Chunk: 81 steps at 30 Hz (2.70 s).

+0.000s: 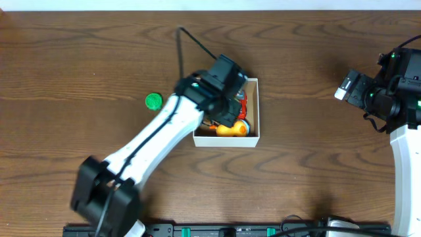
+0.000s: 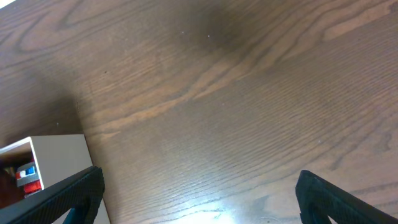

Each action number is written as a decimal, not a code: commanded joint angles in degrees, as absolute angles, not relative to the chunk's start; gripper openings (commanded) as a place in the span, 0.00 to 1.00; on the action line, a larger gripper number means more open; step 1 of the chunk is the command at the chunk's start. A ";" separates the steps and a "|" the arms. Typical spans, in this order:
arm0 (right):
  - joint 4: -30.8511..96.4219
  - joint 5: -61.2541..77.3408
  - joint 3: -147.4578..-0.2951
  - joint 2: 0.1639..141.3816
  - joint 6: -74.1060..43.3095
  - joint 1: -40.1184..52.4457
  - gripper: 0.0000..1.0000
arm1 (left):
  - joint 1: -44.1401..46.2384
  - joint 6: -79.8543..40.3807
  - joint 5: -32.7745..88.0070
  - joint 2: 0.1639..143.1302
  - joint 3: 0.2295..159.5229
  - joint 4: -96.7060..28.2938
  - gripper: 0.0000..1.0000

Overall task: Pack container
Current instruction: 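Carry the yellow ball into the box and release it, then move the left gripper to the green spiky ball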

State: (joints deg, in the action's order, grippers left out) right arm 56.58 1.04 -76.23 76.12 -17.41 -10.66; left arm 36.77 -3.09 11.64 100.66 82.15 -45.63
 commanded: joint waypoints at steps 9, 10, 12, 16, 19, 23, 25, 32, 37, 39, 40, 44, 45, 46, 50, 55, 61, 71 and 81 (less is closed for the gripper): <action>56.71 0.45 -76.34 76.29 -17.98 -10.92 0.99 | 36.56 -3.70 10.87 96.88 85.45 -48.36 0.98; 56.71 0.45 -76.34 76.29 -17.98 -10.92 0.99 | 36.32 -3.70 10.87 95.96 85.62 -48.56 0.98; 56.71 0.45 -76.34 76.31 -17.98 -10.92 0.99 | 35.62 -3.70 10.85 93.49 85.65 -48.95 0.98; 56.71 0.45 -76.34 76.29 -17.98 -10.92 0.99 | 33.95 -3.70 9.58 90.59 85.65 -50.81 0.98; 56.71 0.45 -76.34 76.29 -17.98 -10.92 0.99 | 32.97 -3.77 8.75 90.17 85.65 -51.77 0.99; 56.71 0.45 -76.34 76.29 -17.98 -10.92 0.99 | 33.61 -5.02 8.73 91.02 85.62 -51.90 0.65; 56.73 0.45 -76.34 76.29 -17.98 -10.92 0.99 | 33.87 -5.02 8.73 91.37 85.62 -52.05 0.55; 56.71 0.45 -76.34 76.29 -17.98 -10.92 0.99 | 34.48 -4.99 8.62 92.97 85.62 -51.18 0.52; 56.71 0.45 -76.34 76.29 -17.98 -10.92 0.99 | 33.54 -5.02 -2.81 94.08 85.62 -54.24 0.48; 56.71 0.45 -76.34 76.29 -17.98 -10.92 0.99 | 32.08 -5.04 -6.76 94.15 85.62 -55.13 0.48; 56.71 0.45 -76.34 76.29 -17.98 -10.92 0.99 | 31.00 -5.02 -7.16 94.15 85.62 -55.46 0.51; 56.71 0.45 -76.34 76.29 -17.98 -10.92 0.99 | 23.66 -5.06 -6.70 94.19 85.60 -56.58 0.64; 56.71 0.45 -76.34 76.29 -17.98 -10.92 0.99 | 21.82 -5.06 -6.61 94.21 85.56 -56.55 0.64; 56.71 0.45 -76.34 76.29 -17.98 -10.92 0.99 | 20.10 -5.06 -6.42 94.32 85.45 -56.36 0.64; 56.71 0.45 -76.34 76.29 -17.98 -10.92 0.99 | 14.31 -4.97 -3.03 96.42 85.23 -55.22 0.64; 56.71 0.45 -76.34 76.29 -17.98 -10.92 0.99 | 11.35 -4.75 -1.76 104.42 85.23 -54.74 0.75; 56.71 0.45 -76.34 76.29 -17.98 -10.92 0.99 | 9.91 -4.45 -1.89 114.26 85.23 -51.83 0.75; 56.71 0.45 -76.34 76.29 -17.98 -10.92 0.99 | 7.97 -3.20 -2.20 117.23 85.25 -49.39 0.76; 56.71 0.45 -76.34 76.29 -17.98 -10.92 0.99 | 4.95 -3.03 -1.98 117.25 85.23 -44.36 0.75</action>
